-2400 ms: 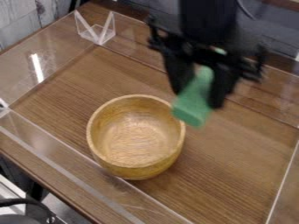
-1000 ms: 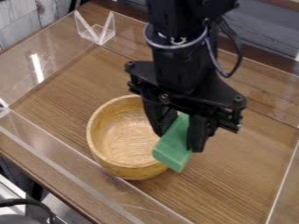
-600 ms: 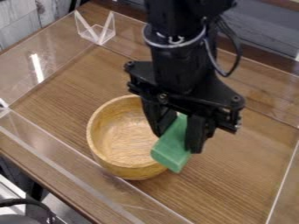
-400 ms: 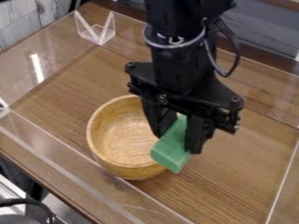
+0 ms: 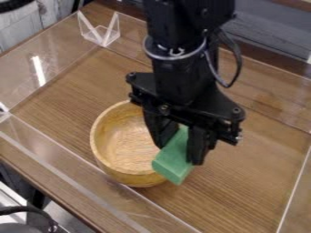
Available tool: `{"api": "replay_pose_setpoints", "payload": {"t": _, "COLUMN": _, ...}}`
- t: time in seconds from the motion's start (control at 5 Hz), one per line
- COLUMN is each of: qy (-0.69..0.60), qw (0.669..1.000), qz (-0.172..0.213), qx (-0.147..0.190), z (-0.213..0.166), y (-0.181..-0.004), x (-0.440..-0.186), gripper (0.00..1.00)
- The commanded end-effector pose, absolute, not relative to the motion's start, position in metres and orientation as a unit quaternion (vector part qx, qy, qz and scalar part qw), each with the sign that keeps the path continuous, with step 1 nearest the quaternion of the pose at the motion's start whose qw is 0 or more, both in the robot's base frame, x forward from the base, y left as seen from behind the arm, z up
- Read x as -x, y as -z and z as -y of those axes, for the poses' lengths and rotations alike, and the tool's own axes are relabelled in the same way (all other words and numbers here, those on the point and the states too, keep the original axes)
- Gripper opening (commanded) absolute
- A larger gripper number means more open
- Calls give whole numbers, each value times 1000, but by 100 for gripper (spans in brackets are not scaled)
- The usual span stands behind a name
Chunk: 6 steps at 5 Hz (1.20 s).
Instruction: Put the green block in the brown bowl
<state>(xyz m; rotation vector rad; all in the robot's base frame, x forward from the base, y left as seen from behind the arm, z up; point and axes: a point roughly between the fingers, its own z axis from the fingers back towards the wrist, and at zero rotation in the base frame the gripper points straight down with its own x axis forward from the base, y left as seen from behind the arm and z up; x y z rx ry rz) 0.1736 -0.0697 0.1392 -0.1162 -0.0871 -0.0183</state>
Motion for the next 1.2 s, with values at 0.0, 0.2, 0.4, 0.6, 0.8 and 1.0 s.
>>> {"api": "replay_pose_setpoints", "payload": {"t": 0.0, "qy": 8, "qw": 996, "qz": 55, "qx": 62, "z": 68, "y": -140, "x": -178, "gripper": 0}}
{"api": "replay_pose_setpoints", "payload": {"t": 0.2, "qy": 6, "qw": 996, "qz": 55, "qx": 63, "z": 65, "y": -138, "x": -179, "gripper": 0}}
{"api": "replay_pose_setpoints", "payload": {"t": 0.4, "qy": 5, "qw": 996, "qz": 56, "qx": 63, "z": 61, "y": -136, "x": -181, "gripper": 0}}
{"api": "replay_pose_setpoints", "payload": {"t": 0.6, "qy": 3, "qw": 996, "qz": 56, "qx": 64, "z": 58, "y": -135, "x": -183, "gripper": 0}}
{"api": "replay_pose_setpoints", "payload": {"t": 0.8, "qy": 2, "qw": 996, "qz": 57, "qx": 65, "z": 56, "y": -133, "x": -184, "gripper": 0}}
{"api": "replay_pose_setpoints", "payload": {"t": 1.0, "qy": 0, "qw": 996, "qz": 58, "qx": 65, "z": 53, "y": -132, "x": -185, "gripper": 0}}
